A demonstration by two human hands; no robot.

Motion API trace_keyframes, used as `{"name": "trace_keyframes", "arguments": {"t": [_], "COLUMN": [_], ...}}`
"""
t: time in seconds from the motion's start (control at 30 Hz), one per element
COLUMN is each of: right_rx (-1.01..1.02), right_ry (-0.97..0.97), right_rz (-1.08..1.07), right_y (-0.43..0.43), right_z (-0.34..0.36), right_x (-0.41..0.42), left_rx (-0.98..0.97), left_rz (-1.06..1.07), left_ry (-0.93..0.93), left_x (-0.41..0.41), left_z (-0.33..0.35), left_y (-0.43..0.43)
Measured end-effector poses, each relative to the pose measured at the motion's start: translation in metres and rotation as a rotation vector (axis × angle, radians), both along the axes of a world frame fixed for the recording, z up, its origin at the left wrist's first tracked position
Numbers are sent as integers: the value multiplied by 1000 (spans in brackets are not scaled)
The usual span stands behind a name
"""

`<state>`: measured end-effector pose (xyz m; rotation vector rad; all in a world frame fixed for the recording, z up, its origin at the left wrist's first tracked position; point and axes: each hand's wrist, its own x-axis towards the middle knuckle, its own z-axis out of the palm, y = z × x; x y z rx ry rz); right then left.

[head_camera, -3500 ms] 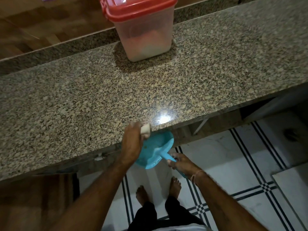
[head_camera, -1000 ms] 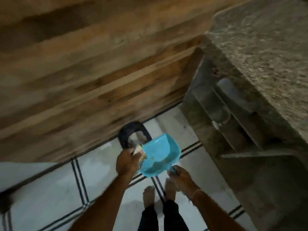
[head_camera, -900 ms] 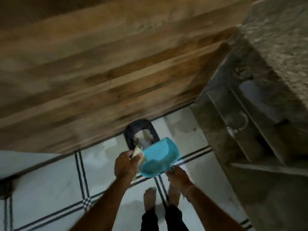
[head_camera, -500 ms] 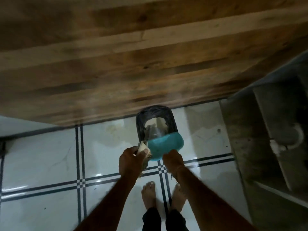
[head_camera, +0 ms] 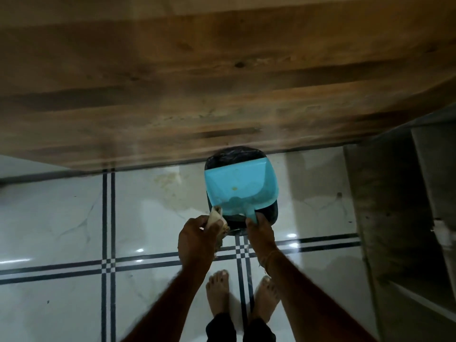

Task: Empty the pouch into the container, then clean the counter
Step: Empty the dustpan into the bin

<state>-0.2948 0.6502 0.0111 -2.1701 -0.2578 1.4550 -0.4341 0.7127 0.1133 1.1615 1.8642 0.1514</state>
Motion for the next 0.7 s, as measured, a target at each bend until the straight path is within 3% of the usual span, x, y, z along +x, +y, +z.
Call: {"name": "trace_keyframes", "arguments": {"t": [0.17,0.37,0.43,0.5,0.57,0.63,0.7], "right_rx": [-34,-221,-127,79,201,238,265], "right_ry": [48,-134,-143,19,348,512,543], "right_rz": [50,341,326,98,-40,-25,-16], "right_y": [4,0,9,17,18,14,3], "right_z": [-19,-76,-31,28,88,138,182], "right_x": [-3,14,16,15,16,18,19], "left_rx": [21,65,93,101,162,248,340], "left_rz": [-9,-20,-42,-75,-178,-389,-555], "left_ry": [22,-9,-2,-2,-7,48,84], "left_x": [-5,-1,3,8,9,12,19], "left_z": [-27,-37,-25,-1,22,46,80], "left_y": [4,15,17,15,8,-3,-18]}}
